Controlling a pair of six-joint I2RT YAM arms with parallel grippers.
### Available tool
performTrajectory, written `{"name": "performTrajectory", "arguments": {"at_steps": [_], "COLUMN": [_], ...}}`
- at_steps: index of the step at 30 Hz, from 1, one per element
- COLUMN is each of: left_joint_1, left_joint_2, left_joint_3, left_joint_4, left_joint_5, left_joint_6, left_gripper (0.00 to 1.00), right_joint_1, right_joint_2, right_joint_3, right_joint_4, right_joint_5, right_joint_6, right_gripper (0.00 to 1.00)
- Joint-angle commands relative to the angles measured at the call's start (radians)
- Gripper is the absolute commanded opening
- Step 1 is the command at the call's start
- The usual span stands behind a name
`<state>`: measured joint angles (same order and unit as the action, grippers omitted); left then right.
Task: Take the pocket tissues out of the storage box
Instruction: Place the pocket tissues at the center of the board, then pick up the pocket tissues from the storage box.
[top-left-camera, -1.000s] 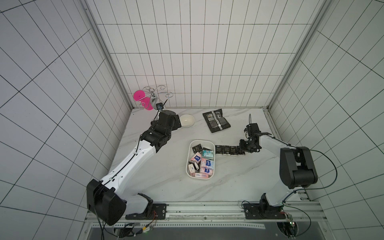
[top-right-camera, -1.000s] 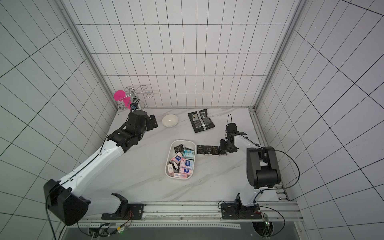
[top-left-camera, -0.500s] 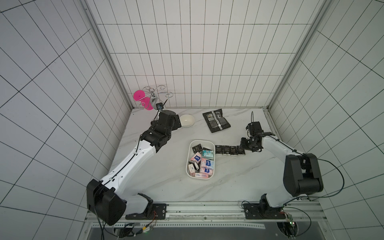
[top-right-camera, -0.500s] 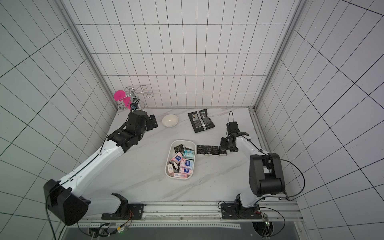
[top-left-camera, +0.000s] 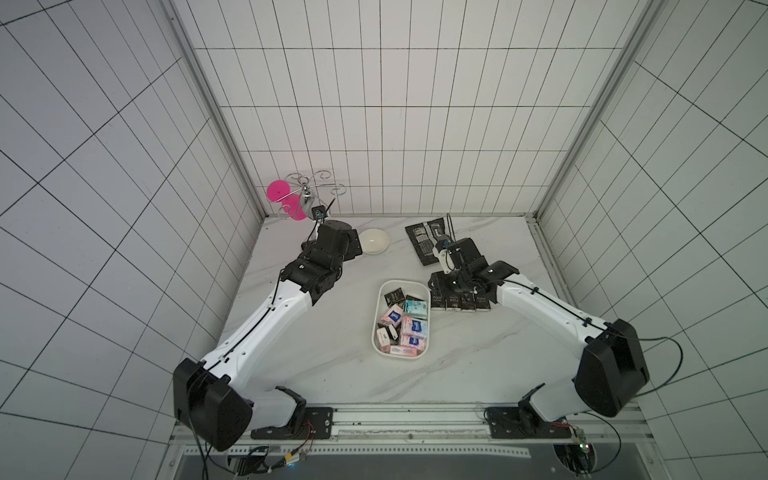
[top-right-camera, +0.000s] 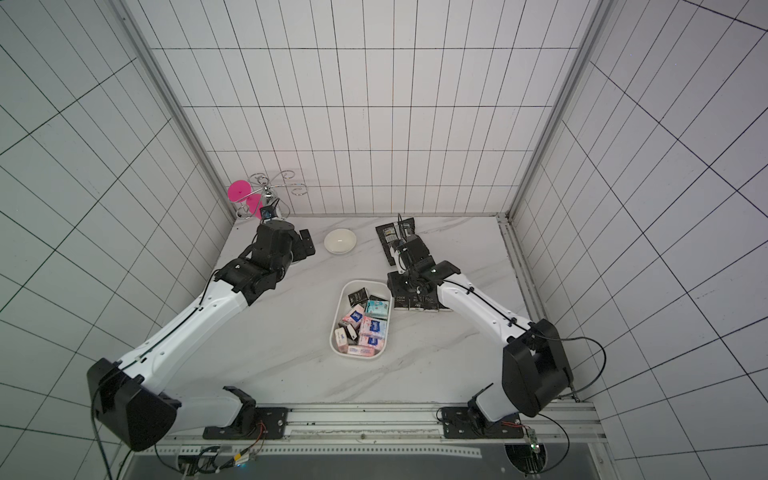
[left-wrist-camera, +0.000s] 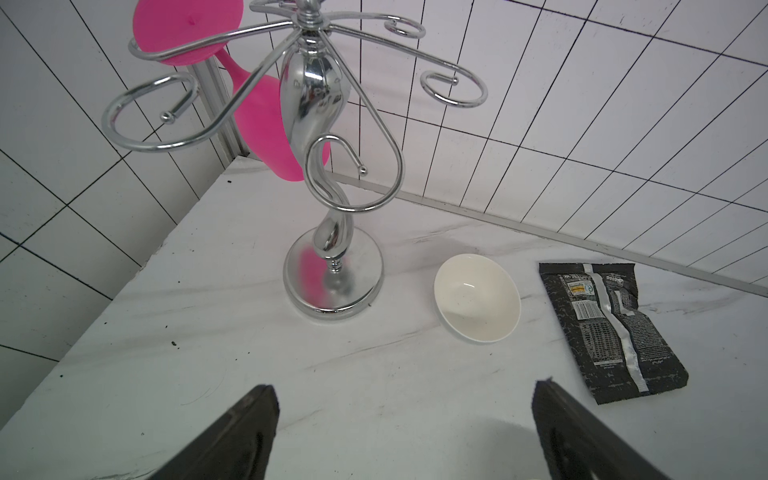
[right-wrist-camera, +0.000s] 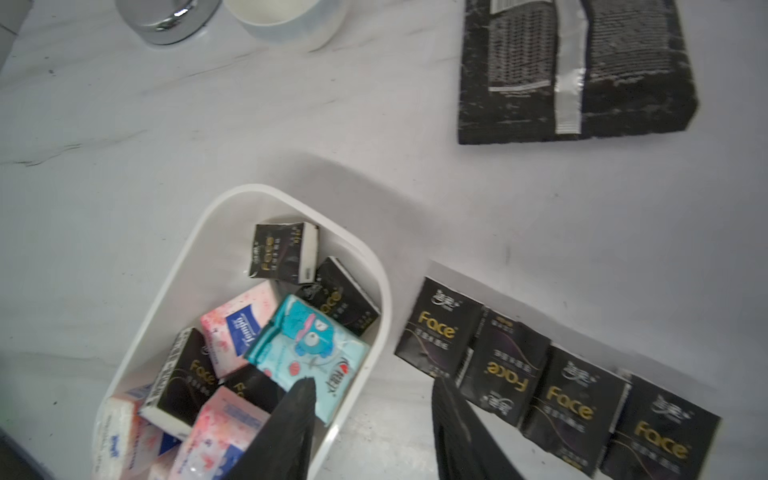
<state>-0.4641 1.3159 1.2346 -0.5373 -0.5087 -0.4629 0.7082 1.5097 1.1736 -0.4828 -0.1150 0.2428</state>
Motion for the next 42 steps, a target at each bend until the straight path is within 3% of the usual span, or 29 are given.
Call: {"name": "performTrajectory", "arguments": {"at_steps": [1,9,21,33,36,42], "left_joint_1": [-0.004,-0.004,-0.003,-0.001,-0.001,0.002], "left_joint_2": [-0.021,-0.037,-0.049,-0.052,-0.051,-0.049], "left_joint_3": [0.002,0.000,-0.007,-0.011,-0.014,-0.019], "left_joint_4": [-0.006,-0.015,-0.019,-0.014,-0.015,-0.010], "left_joint_5": [-0.021,-0.028,-0.030,-0.028,-0.029,-0.029], "left_joint_6": [0.011,0.011,0.015,0.014,0.014,0.013], "left_gripper": [0.99,0.99,0.99,0.99,0.99,0.99], "right_joint_1": [0.071,0.137,0.128,0.112,0.112,0.115], "right_joint_2": [0.080,0.277,0.394,0.483,0.498,0.504], "right_joint_3": [0.069,0.175,0.227,0.271,0.276,0.280], "right_joint_4": [0.049,0.073,0.059,0.054,0.061,0.080], "right_joint_5": [-0.024,0.003,0.023,-0.035,-0.060,-0.095], "right_joint_6": [0.035,0.046,0.047,0.055,0.058,0.067], "right_gripper": [0.49,0.52,0.59,0.61,0.60,0.48]}}
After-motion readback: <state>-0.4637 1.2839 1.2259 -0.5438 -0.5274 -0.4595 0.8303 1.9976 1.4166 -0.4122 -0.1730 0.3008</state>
